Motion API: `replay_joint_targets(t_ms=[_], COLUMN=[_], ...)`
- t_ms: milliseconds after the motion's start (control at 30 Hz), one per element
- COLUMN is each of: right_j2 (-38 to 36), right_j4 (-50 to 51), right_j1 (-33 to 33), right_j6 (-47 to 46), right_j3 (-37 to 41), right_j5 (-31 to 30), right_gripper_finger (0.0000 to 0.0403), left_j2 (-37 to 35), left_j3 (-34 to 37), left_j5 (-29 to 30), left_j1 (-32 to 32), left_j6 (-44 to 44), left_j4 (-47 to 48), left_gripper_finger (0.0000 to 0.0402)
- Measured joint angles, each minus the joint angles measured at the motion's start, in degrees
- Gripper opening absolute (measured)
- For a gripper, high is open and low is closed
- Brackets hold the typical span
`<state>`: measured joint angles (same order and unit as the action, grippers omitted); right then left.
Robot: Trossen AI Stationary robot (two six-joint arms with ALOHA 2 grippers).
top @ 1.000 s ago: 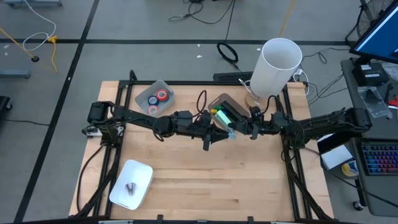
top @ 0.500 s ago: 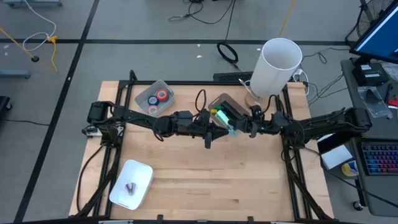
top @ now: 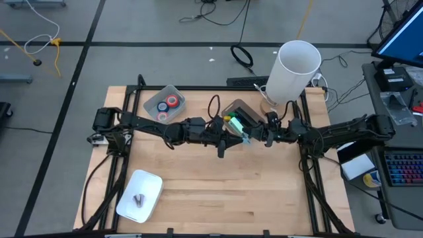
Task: Pick and place Stapler, Stapler remover, tape
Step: Put the blue staple remover into the white bin
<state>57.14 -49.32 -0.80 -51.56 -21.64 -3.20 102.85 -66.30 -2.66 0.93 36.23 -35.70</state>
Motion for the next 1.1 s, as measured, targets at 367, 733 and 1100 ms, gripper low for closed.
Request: replay_joint_targets(t_ms=[367,733,1100], right_j2=[-0.04,-0.11,-0.13], right_j4=[-0.51,-0.22,-0.15], right_j1=[0.07,0.05,0.04], right_j6=[0.21,0.22,1.74], right_j3=[-0.01,-0.01,-0.01], right_j5=[3.47,3.56,3.54], right_gripper_finger=[0.0060,0.0076,0.0075], left_j2=[0.00,-9.19,-24.82], left_j3=[0.00,0.00,-0.02], left_j5=[-4.78,-11.63,-7.16], left_j1=[-0.07,2.26,16.43], left_j6=[0.09,4.82,37.72], left_j4=[4.25,34.29,92.77], left_gripper_finger=[0.0015,0.0015,0.0015])
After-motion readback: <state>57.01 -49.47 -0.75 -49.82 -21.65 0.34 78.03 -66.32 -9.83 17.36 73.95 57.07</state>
